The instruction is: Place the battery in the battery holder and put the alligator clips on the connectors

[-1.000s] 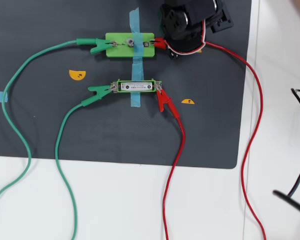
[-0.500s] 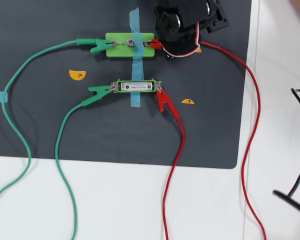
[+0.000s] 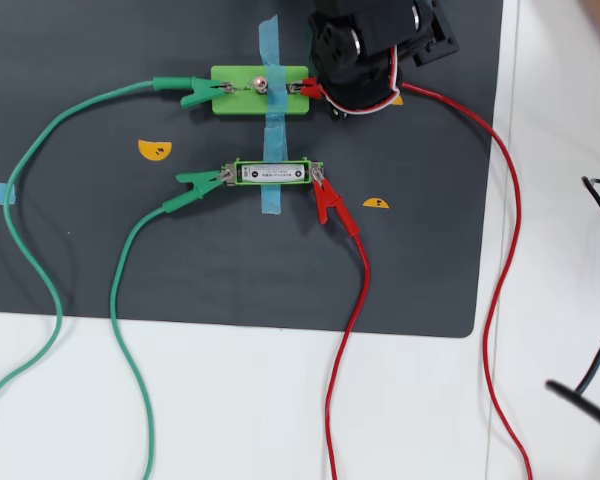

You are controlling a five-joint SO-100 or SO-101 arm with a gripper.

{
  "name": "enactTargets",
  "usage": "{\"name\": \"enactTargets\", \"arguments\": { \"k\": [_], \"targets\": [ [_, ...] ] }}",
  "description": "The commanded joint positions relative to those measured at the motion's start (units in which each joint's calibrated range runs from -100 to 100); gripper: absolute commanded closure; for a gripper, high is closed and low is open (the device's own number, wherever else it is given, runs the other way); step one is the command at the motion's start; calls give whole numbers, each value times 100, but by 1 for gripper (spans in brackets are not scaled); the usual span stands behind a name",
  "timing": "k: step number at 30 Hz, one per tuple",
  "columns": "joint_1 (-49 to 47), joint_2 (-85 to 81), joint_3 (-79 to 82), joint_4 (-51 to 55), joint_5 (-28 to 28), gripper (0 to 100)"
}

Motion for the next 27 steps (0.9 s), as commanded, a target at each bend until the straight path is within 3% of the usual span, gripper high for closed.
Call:
{"name": "enactTargets", "arguments": {
  "k": [1,11,22,27],
  "targets": [
    [121,-95,-14,10,-42,99],
    [131,-36,3,19,-308,76],
    [101,-27,3,45,-313,72],
    [-31,-121,-6,638,-308,70]
  ]
}}
